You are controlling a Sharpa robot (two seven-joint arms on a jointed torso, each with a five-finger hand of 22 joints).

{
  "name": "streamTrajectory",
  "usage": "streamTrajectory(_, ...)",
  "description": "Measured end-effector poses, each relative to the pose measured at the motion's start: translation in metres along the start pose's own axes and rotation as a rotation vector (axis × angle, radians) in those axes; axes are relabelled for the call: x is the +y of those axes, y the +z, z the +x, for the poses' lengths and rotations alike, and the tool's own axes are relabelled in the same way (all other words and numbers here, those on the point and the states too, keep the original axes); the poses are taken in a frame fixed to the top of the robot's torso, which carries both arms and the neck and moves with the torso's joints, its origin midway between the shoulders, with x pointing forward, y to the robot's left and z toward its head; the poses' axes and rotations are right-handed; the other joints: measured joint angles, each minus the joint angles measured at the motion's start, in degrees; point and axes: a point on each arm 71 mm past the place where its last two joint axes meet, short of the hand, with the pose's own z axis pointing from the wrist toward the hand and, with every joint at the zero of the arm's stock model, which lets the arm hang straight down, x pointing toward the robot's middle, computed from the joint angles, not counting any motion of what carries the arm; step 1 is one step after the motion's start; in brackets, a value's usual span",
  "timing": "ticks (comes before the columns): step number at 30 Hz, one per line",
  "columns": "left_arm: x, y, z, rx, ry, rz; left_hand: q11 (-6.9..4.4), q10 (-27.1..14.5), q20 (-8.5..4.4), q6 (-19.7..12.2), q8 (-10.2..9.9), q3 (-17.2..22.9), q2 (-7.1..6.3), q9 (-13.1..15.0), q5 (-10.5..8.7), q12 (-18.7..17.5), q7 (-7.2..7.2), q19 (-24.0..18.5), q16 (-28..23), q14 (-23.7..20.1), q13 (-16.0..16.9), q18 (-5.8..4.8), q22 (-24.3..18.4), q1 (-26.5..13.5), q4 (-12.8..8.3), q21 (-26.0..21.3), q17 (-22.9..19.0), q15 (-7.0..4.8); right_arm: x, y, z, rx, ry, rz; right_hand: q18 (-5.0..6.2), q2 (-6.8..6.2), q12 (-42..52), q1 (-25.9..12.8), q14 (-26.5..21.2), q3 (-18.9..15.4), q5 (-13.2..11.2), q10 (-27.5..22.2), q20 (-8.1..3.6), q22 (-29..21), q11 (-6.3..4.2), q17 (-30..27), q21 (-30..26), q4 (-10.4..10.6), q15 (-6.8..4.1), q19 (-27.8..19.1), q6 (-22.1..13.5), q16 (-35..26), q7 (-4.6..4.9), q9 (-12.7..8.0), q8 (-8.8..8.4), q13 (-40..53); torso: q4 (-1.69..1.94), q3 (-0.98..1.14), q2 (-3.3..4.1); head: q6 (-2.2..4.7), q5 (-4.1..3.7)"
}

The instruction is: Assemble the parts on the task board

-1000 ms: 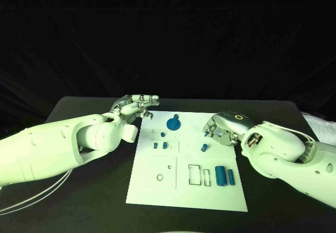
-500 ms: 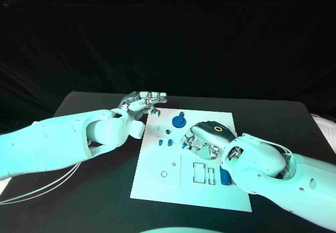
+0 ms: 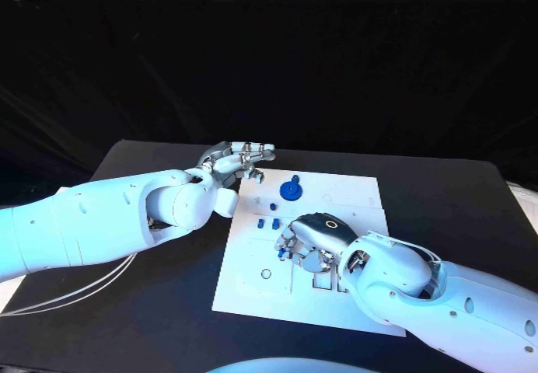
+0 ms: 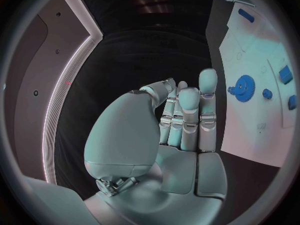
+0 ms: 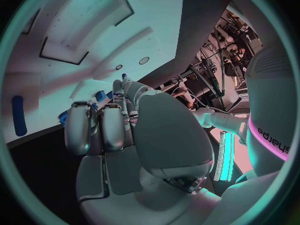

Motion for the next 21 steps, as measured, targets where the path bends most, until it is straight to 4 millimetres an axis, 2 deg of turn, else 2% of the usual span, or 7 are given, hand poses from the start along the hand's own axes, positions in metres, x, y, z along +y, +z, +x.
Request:
streamTrajectory(10,0.0003,-0.0002,-0.0001,0.002,-0.001,-0.002,0.0,0.0,0.0,0.0,0.0,0.0,0.0,0.0,0.0,0.0,0.0,0.0,0.0,0.0,0.0,0.0,0.0,0.0,0.0,0.0,0.0,0.0,-0.0043,0.0027,0.005,0.02,-0.005,0.01,0.0,-0.29,0.0,-0.3,0.0,0.1,0.0,0.0,0.0,0.0,0.0,0.0,0.0,-0.1,0.02,0.0,0.0,0.0,0.03,0.0,-0.02,0.0,0.0,0.1,0.01,-0.39,0.04)
streamTrajectory(21,0.0007,-0.0003,-0.0012,0.003,-0.001,-0.005,0.0,0.0,0.0,0.0,0.0,0.0,0.0,0.0,0.0,0.0,0.0,0.0,0.0,0.0,0.0,0.0,0.0,0.0,0.0,0.0,0.0,0.0,-0.0057,0.0008,0.0054,0.031,-0.014,0.015,0.0,-0.01,0.0,-0.6,-0.2,0.1,0.0,0.0,0.21,0.0,0.01,0.0,0.0,-0.2,0.21,0.2,0.0,0.0,0.04,0.0,-0.29,-0.1,-0.03,0.14,-0.03,-0.62,0.09)
